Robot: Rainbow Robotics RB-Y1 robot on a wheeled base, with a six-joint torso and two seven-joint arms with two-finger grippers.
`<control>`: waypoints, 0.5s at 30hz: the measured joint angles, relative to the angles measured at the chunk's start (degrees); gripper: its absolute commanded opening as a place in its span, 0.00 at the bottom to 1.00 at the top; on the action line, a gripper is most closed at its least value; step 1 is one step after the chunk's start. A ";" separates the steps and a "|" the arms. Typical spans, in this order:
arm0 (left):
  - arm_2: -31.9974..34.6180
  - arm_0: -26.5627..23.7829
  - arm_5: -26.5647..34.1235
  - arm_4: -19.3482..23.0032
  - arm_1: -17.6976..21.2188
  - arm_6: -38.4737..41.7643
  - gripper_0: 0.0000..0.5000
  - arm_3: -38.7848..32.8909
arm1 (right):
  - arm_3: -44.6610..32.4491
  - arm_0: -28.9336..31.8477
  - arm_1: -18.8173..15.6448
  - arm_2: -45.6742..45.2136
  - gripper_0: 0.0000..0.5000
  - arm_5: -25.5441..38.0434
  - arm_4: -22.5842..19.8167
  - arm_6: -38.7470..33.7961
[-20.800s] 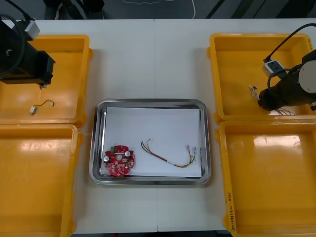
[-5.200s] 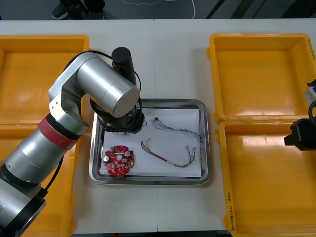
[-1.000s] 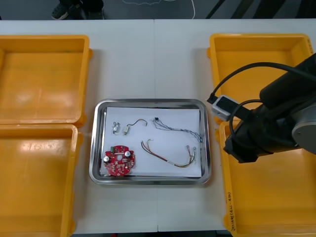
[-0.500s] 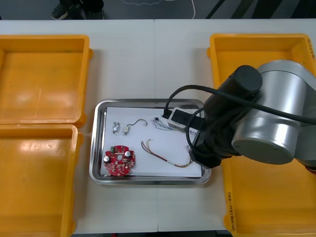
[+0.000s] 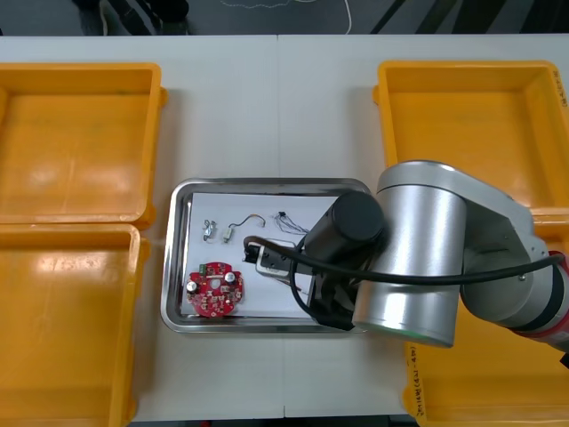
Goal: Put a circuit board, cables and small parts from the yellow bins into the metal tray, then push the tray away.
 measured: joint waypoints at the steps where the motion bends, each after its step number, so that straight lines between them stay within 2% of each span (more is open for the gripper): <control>1: 0.00 0.00 0.00 0.00 0.00 0.00 1.00 0.00 | 0.26 -0.28 0.27 0.96 1.00 -0.39 0.27 0.02; 8: 0.00 0.00 0.00 0.00 0.00 0.00 1.00 0.00 | 3.59 -1.34 2.39 5.98 1.00 -4.80 2.77 2.06; 15: -0.01 0.00 0.00 0.00 0.00 0.00 1.00 0.00 | 8.10 -2.98 4.91 10.25 1.00 -7.72 3.17 3.80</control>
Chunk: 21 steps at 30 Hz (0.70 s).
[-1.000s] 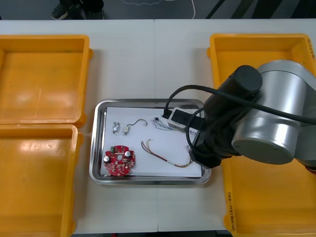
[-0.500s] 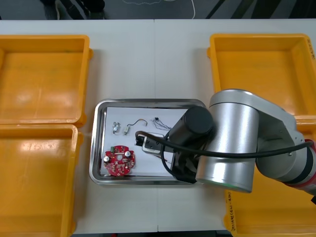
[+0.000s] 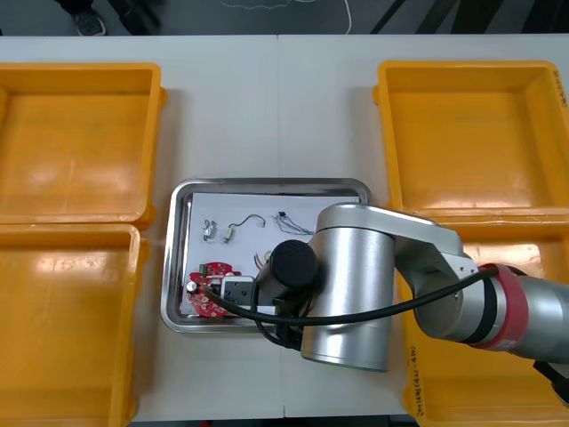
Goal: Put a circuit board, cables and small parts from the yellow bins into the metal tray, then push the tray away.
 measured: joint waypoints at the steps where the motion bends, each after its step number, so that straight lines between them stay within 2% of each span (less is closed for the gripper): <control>1: 0.00 0.00 0.00 0.00 0.00 0.00 1.00 0.00 | 0.62 -0.23 0.46 0.50 1.00 -0.14 0.13 0.00; 7: 0.00 0.00 0.00 0.00 0.00 0.00 1.00 0.00 | 4.19 -1.51 3.32 3.82 1.00 -1.42 2.67 0.02; 13: 0.00 0.00 0.00 0.00 0.00 0.00 1.00 0.00 | 7.35 -2.44 5.81 6.25 1.00 -1.49 2.94 0.03; 21: 0.00 0.00 0.00 0.00 0.00 0.00 1.00 0.00 | 7.79 -3.05 6.26 9.64 1.00 -3.23 3.74 0.03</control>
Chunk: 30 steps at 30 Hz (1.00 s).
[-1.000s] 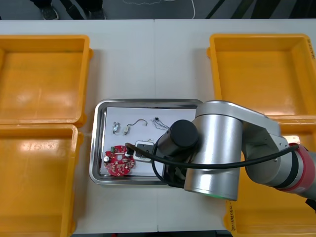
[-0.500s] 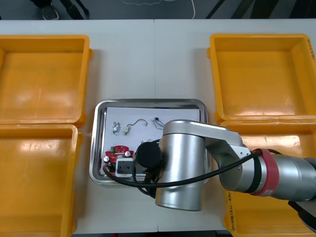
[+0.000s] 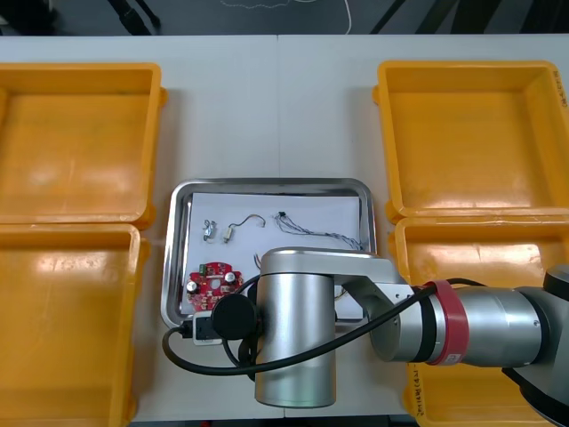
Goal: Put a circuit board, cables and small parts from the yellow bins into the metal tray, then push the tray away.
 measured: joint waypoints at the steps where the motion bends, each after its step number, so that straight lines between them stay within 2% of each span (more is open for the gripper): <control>1: 0.00 0.00 0.00 0.00 0.00 0.00 1.00 0.00 | 0.00 0.00 0.00 0.20 1.00 0.00 0.03 0.00; 8: 0.00 0.00 0.00 0.00 0.00 0.00 1.00 0.00 | 0.94 -0.03 0.38 1.39 1.00 0.00 0.70 0.00; 19: 0.00 0.00 0.00 0.00 0.00 0.00 1.00 0.00 | 7.58 -0.03 3.90 1.57 1.00 -0.84 1.38 -0.01; 21: 0.00 0.00 0.00 0.00 0.00 0.00 1.00 0.00 | 8.14 -0.04 4.13 1.78 0.85 -1.47 1.81 -0.01; 22: 0.00 0.00 0.00 0.00 0.00 0.00 1.00 0.00 | 8.34 -0.04 4.16 1.98 0.64 -1.73 2.12 -0.01; 23: 0.00 0.00 0.00 0.00 0.00 0.00 1.00 0.00 | 8.50 -0.05 4.16 2.20 0.35 -1.85 2.30 -0.01; 24: 0.00 0.00 0.00 0.00 0.00 0.00 1.00 0.00 | 8.62 -0.06 4.16 2.38 0.22 -1.87 2.33 -0.01; 25: 0.00 0.00 0.00 0.00 0.00 0.00 1.00 0.00 | 8.72 -0.06 4.16 2.53 0.02 -1.88 2.33 -0.01; 30: 0.00 0.00 0.00 0.00 0.00 -0.01 1.00 0.00 | 8.78 -0.33 4.20 2.71 0.00 -1.92 2.75 -0.01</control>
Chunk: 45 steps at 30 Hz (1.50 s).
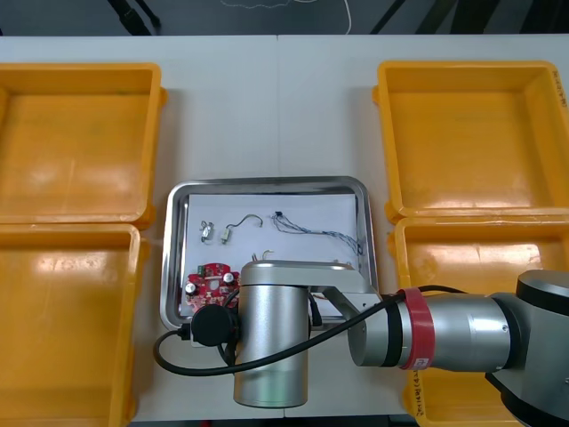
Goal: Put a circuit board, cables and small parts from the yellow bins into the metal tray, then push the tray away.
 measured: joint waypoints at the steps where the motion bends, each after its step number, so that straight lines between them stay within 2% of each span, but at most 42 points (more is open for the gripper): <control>1: 0.00 0.00 0.00 0.00 0.00 0.00 1.00 0.00 | 0.00 -0.04 0.00 0.01 0.00 0.00 0.00 0.00; 14: 0.00 0.00 0.00 0.00 0.00 -0.01 1.00 0.00 | 0.00 -0.82 0.00 0.01 0.00 0.46 0.07 -0.01; 20: 0.00 0.00 0.00 0.00 0.00 -0.01 1.00 0.00 | 0.00 -2.06 -0.01 -0.79 0.00 3.01 0.02 0.00; 28: 0.00 0.00 0.00 0.00 0.00 -0.01 1.00 0.00 | 0.17 -5.07 -0.08 -4.77 0.00 4.38 -1.84 0.00; 32: 0.00 0.00 0.00 0.00 0.00 -0.02 1.00 0.00 | 1.60 -7.33 -0.08 -5.66 0.00 4.42 -3.10 0.01; 45: 0.00 0.00 0.00 0.00 0.00 -0.02 1.00 0.00 | 8.93 -12.89 -0.06 -5.84 0.00 4.00 -3.38 1.73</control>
